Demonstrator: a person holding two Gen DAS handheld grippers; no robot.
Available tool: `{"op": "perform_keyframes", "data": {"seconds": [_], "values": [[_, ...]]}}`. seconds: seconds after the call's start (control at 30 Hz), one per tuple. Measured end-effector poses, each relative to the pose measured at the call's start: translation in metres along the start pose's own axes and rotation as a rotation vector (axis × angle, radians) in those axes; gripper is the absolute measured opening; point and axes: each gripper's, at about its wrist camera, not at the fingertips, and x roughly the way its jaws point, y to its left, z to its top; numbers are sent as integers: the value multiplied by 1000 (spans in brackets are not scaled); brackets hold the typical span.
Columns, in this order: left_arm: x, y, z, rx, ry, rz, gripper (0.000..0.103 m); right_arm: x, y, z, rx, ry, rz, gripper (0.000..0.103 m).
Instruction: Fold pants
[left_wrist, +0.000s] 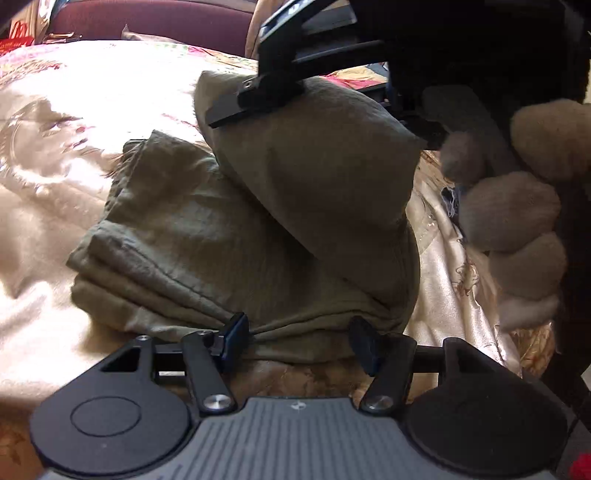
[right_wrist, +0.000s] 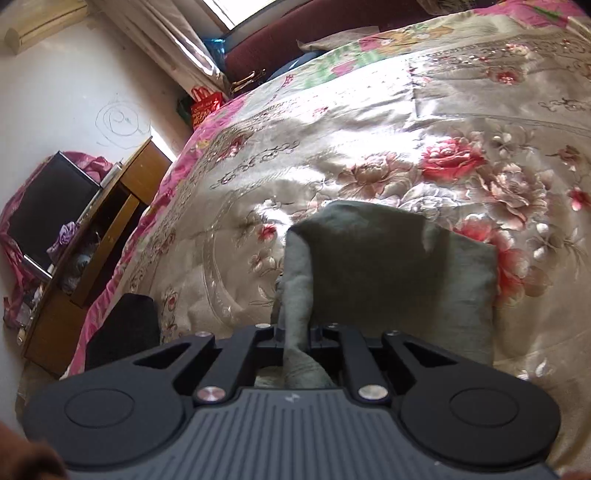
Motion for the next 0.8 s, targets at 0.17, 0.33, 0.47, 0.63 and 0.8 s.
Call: {"op": "perform_keyframes", "data": {"seconds": [0.17,0.33,0.47,0.63,0.8], "values": [[-15,18,-5,-58,-26,-35,74,34,36,-10,-120,111,-43,16],[-18,21,-3,-79,-47,-38,74,25,30,-9,-107,126,-60,26],[-28,30,-4,-104,-78,9,74,18,28,0,-142,111,-106,33],[-38,38,-8,-131,-120,23,74,28,30,12,-125,114,-114,50],[-40,31,-9,-106,-138,34,74,60,58,9,-261,142,-174,54]]}}
